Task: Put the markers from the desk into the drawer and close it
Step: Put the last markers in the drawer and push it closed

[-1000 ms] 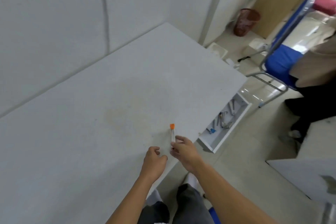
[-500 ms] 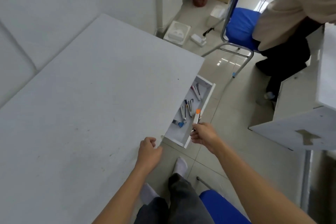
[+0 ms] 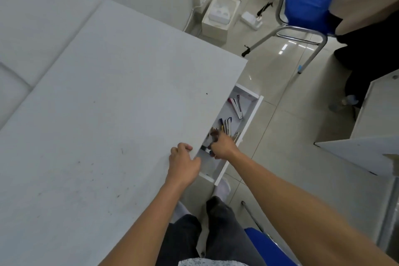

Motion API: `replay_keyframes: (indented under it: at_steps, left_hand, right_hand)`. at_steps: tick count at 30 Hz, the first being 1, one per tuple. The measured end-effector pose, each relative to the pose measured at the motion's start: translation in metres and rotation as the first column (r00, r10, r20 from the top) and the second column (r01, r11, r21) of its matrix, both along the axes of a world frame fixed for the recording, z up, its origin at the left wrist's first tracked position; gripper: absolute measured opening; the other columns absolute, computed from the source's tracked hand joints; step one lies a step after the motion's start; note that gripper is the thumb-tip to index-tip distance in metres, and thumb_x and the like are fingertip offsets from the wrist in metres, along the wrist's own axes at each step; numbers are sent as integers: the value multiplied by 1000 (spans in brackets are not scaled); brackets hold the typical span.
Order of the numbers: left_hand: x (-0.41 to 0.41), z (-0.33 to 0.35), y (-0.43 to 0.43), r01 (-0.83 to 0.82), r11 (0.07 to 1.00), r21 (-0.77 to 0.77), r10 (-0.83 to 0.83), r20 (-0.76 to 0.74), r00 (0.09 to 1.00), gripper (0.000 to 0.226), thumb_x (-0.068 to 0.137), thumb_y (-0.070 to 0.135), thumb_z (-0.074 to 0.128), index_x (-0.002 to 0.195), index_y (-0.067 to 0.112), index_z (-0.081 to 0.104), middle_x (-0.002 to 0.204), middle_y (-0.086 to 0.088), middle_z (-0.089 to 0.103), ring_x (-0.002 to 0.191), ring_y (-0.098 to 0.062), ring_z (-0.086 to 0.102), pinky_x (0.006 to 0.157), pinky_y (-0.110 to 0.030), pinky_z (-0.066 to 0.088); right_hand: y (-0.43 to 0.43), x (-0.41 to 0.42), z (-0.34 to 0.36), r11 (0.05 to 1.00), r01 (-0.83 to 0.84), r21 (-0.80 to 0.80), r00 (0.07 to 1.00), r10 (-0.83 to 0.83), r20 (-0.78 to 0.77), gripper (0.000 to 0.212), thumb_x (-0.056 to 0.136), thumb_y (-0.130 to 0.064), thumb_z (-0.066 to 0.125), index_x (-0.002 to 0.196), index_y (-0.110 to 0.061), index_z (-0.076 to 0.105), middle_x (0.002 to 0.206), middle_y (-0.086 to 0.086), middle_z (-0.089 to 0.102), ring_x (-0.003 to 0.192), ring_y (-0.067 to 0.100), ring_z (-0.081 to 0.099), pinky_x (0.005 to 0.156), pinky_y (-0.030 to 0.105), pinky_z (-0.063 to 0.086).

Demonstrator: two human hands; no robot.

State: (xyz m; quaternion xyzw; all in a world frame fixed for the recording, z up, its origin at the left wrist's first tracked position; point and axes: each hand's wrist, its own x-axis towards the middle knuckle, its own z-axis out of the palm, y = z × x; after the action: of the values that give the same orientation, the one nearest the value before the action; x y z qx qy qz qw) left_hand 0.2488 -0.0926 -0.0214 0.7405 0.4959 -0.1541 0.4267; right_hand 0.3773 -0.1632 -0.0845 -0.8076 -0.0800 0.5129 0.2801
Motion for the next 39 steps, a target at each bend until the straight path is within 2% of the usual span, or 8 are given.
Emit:
replay_keyframes:
  at_steps: [5,9,13,16,20,24,36,39]
  left_hand:
    - [5,-3,-1,47,998,43,-45,-36,998,35,81,19,56,113,18,42,117,-5,40,109,-25,45,95,-39,43]
    - [2,-6,-2,135,971,197,-132,-26,991,34,82,21,57,113,17,43,116,-3,43,109,-22,44,85,-28,39]
    - [-2,-8,-3,227,866,446,-229,-49,972,57,79,37,60,129,18,40,138,-8,35,129,-26,34,98,-35,40]
    - [-3,-16,-5,344,873,345,-316,-137,939,93,77,55,60,150,25,10,161,-6,-9,149,-33,-7,117,-51,13]
    - [-8,-25,-7,442,847,297,-389,-221,894,117,70,68,60,150,28,-17,156,-4,-36,145,-33,-26,112,-65,4]
    - [-9,-29,-8,459,833,309,-397,-245,884,126,66,72,60,148,27,-24,154,-6,-41,143,-35,-31,110,-69,2]
    - [-11,-22,-4,434,852,292,-391,-197,899,116,71,68,59,150,31,-17,158,-4,-32,146,-31,-25,113,-64,2]
    - [-13,-17,2,433,860,270,-400,-168,901,110,74,64,59,151,33,-14,159,-1,-29,148,-29,-21,114,-62,5]
  right_hand:
    - [-39,1,2,931,349,103,930,-358,83,30,86,1,47,87,-23,65,99,6,71,86,24,69,74,40,60]
    - [-72,-1,-4,807,589,41,792,-587,170,13,94,-12,48,101,-20,55,92,3,62,75,14,58,62,29,49]
    - [-76,-5,-16,662,745,-74,628,-735,-255,36,100,-19,43,136,-13,44,114,8,56,105,26,57,96,48,53]
    - [-62,-14,-13,575,813,-91,479,-750,-456,53,100,-46,37,143,-16,49,139,11,57,123,31,56,106,52,46]
    - [-49,-12,-11,512,846,-147,408,-800,-440,82,87,-74,33,150,-23,43,149,14,49,133,35,49,110,56,41]
    - [-43,-22,-10,485,867,-112,377,-787,-489,82,84,-80,31,129,-19,62,129,18,65,112,34,63,100,54,49]
    - [-2,-29,17,503,863,51,459,-737,-496,71,92,-74,22,125,-27,66,123,0,68,111,20,63,97,45,49]
    - [26,-18,25,479,878,-3,352,-648,-676,84,90,-78,20,135,-21,61,130,9,66,121,30,60,105,51,45]
